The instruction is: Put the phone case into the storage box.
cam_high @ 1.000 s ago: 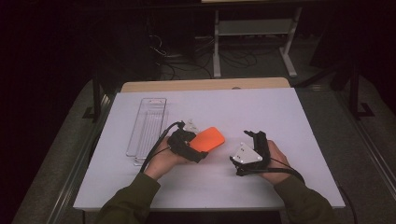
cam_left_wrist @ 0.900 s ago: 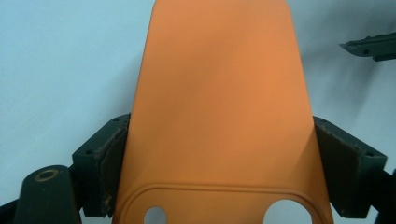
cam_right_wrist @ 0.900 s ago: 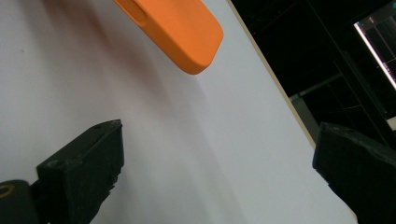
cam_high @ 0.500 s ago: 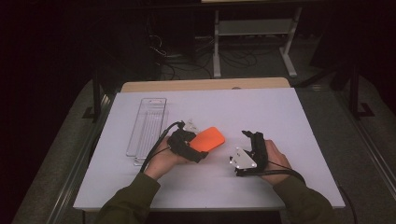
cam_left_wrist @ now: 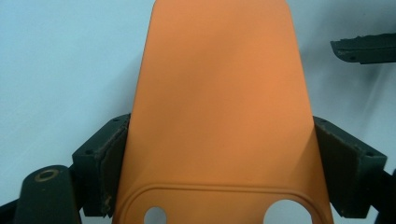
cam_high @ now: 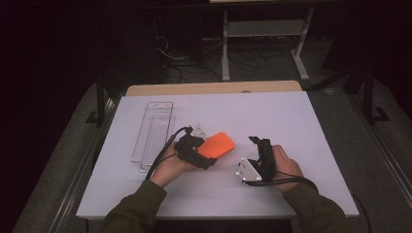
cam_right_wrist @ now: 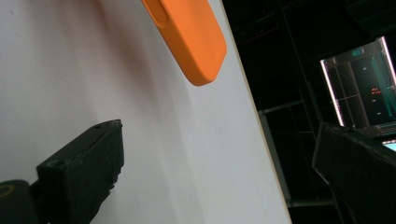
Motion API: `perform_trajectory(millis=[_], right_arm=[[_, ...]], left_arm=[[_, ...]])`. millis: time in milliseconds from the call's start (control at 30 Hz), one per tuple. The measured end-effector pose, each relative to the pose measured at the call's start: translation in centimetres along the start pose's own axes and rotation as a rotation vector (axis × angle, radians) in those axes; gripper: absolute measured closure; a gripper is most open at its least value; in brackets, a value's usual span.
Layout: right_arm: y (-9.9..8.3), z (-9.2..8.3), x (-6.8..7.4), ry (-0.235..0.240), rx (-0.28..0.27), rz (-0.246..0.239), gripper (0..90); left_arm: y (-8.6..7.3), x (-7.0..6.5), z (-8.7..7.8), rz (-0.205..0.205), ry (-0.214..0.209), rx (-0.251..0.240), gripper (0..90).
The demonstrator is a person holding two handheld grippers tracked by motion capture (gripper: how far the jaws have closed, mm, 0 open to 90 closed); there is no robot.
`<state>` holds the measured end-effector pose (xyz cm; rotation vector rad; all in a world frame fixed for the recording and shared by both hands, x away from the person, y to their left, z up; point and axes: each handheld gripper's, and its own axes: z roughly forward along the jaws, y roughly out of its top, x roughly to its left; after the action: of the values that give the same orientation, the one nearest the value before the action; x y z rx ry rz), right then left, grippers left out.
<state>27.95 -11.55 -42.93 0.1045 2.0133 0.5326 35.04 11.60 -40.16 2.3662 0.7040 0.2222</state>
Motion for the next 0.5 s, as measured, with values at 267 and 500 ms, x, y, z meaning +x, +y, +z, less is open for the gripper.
perform_trajectory(millis=[267, 500], right_arm=[[0.36, 0.04, 0.47, -0.038, -0.012, -0.048, 1.3], [0.68, -0.04, 0.72, -0.079, -0.019, -0.114, 1.2]], left_arm=[[0.02, -0.03, -0.02, 0.003, 0.002, 0.001, 15.1], [0.06, -0.22, 0.01, -0.017, 0.002, -0.019, 15.1]])
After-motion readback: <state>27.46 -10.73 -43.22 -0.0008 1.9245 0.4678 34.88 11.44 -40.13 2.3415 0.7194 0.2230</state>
